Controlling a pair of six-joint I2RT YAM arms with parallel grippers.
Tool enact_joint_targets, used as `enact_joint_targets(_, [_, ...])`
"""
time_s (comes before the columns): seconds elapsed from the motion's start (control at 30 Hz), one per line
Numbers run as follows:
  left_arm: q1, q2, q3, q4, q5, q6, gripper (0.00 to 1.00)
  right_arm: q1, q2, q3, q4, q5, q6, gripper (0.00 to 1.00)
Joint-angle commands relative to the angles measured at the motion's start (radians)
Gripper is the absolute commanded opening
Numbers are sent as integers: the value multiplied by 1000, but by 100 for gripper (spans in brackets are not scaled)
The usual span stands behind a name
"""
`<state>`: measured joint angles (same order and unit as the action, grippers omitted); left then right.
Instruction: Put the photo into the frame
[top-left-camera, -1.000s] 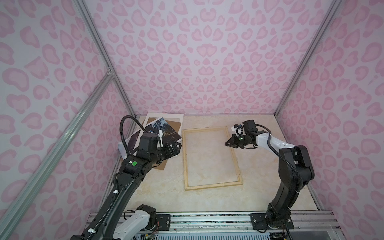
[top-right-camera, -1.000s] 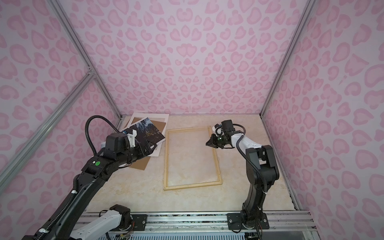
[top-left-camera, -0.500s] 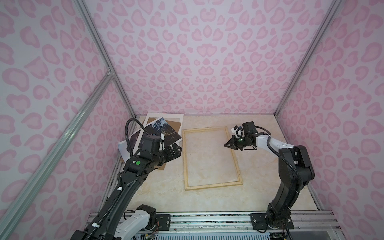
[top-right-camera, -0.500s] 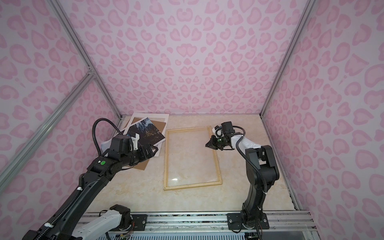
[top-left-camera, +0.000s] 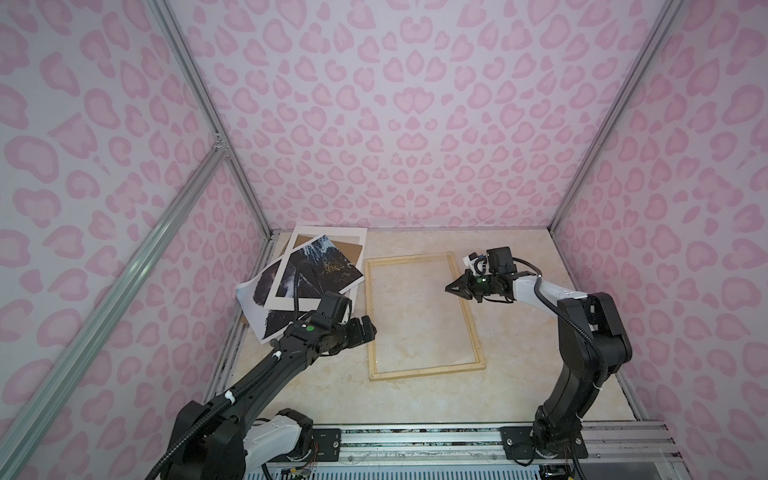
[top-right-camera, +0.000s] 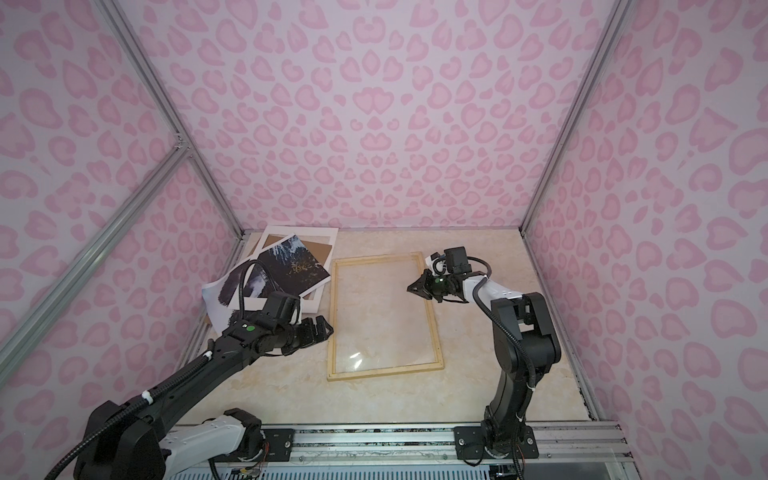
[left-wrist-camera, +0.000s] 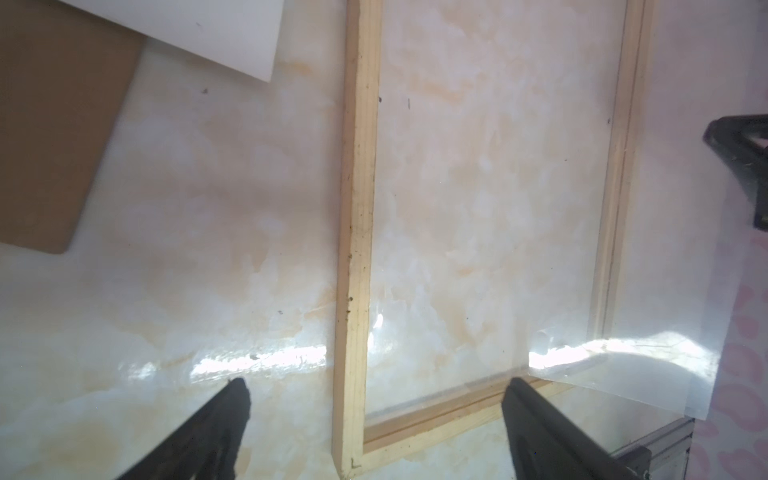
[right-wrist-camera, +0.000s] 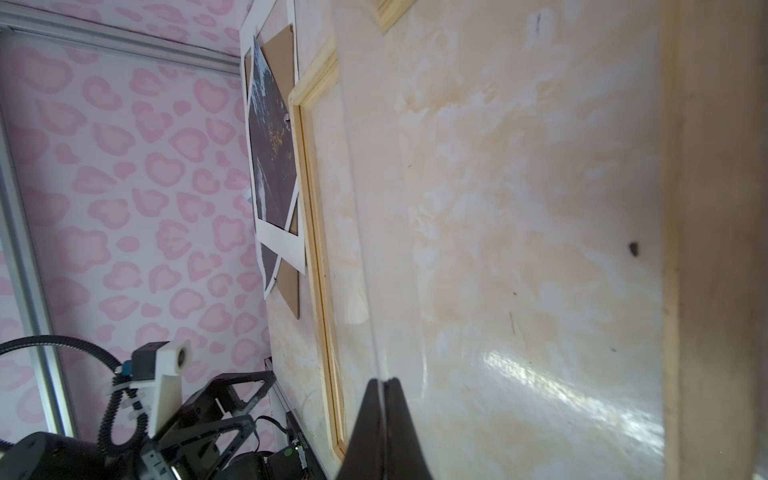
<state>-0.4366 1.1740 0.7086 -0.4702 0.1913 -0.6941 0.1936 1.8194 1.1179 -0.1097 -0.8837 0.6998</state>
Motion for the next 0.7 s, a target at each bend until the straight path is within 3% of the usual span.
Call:
enact_joint_targets(0.0, [-21,49,-7,114,21,-31,98,-13,-20,-42,194,-71,164,0])
enact_joint_targets(0.17, [-28,104,-11,161,31,-47,98,-29,-31,-105,431,-117,373,0])
enact_joint_targets(0.37, [-28,131,-11,191,42,-62,98,-40,29,-189,885,-145,724,0])
enact_joint_targets(0.47, [-28,140,-11,204,57,-70,97,-36,36,-195,892,-132,732,0])
enact_joint_targets(0.67, [-29,148,-9,224,69,-79,98,-31,-3,-177,741,-114,649,0])
